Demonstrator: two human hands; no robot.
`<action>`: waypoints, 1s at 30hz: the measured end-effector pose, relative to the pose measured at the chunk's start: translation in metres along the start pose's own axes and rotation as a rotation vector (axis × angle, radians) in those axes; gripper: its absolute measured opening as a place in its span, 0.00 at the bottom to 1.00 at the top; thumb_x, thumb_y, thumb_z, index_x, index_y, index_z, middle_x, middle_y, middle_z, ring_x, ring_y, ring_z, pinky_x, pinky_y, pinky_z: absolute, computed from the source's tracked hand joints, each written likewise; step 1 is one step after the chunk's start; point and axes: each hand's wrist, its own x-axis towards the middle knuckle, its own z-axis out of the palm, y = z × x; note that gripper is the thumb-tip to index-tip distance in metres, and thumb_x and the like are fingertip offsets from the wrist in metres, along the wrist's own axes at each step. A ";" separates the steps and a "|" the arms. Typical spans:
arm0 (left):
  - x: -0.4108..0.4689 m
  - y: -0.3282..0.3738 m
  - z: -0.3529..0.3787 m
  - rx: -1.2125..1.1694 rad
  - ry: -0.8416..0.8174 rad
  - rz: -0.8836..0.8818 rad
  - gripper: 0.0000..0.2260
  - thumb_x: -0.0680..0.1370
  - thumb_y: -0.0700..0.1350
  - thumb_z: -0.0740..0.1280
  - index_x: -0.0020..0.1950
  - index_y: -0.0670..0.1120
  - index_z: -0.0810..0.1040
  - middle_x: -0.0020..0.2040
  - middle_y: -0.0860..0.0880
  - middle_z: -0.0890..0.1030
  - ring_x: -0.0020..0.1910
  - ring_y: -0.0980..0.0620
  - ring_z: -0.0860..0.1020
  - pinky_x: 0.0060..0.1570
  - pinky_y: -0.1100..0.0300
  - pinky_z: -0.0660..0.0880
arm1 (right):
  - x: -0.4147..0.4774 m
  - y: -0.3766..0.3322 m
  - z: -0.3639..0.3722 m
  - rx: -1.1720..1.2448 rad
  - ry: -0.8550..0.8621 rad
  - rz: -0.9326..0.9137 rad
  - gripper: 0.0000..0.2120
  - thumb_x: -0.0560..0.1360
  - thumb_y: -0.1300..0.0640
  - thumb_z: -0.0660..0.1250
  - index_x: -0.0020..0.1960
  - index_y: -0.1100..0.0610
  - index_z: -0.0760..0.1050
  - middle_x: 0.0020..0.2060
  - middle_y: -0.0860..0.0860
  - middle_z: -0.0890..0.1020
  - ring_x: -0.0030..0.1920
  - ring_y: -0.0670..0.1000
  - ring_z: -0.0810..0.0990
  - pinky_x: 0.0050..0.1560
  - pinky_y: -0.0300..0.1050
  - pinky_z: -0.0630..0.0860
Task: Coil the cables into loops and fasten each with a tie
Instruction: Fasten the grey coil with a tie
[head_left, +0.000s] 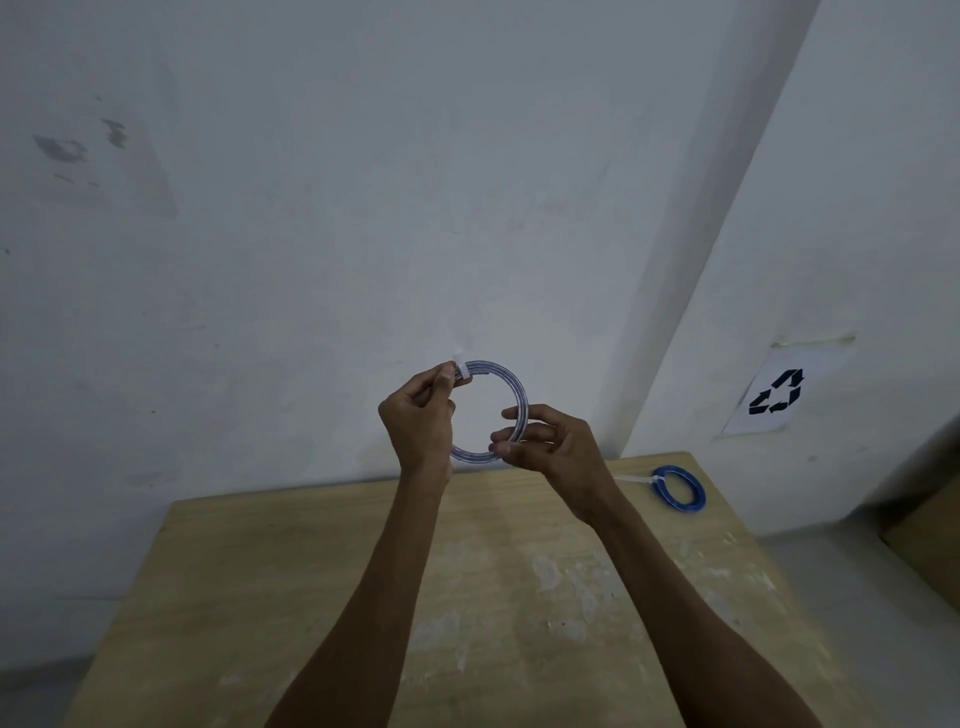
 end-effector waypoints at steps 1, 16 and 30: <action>0.000 0.000 0.001 -0.003 0.001 0.003 0.05 0.80 0.39 0.71 0.50 0.44 0.87 0.42 0.44 0.88 0.27 0.55 0.67 0.28 0.64 0.65 | 0.000 0.000 0.000 -0.001 0.006 0.006 0.19 0.71 0.68 0.77 0.60 0.63 0.79 0.47 0.60 0.88 0.49 0.58 0.88 0.50 0.46 0.83; -0.007 0.002 0.009 -0.111 -0.024 -0.054 0.06 0.80 0.39 0.70 0.48 0.46 0.87 0.45 0.41 0.88 0.26 0.55 0.62 0.25 0.65 0.62 | 0.008 0.000 -0.004 0.001 0.068 0.070 0.12 0.72 0.68 0.76 0.54 0.65 0.82 0.42 0.59 0.87 0.43 0.56 0.87 0.46 0.48 0.84; -0.005 0.002 0.008 -0.076 -0.080 -0.048 0.05 0.80 0.37 0.70 0.52 0.41 0.86 0.43 0.41 0.88 0.24 0.56 0.63 0.25 0.66 0.62 | 0.009 -0.011 -0.009 0.050 0.098 0.054 0.12 0.80 0.56 0.69 0.60 0.62 0.81 0.51 0.55 0.88 0.49 0.54 0.88 0.44 0.45 0.83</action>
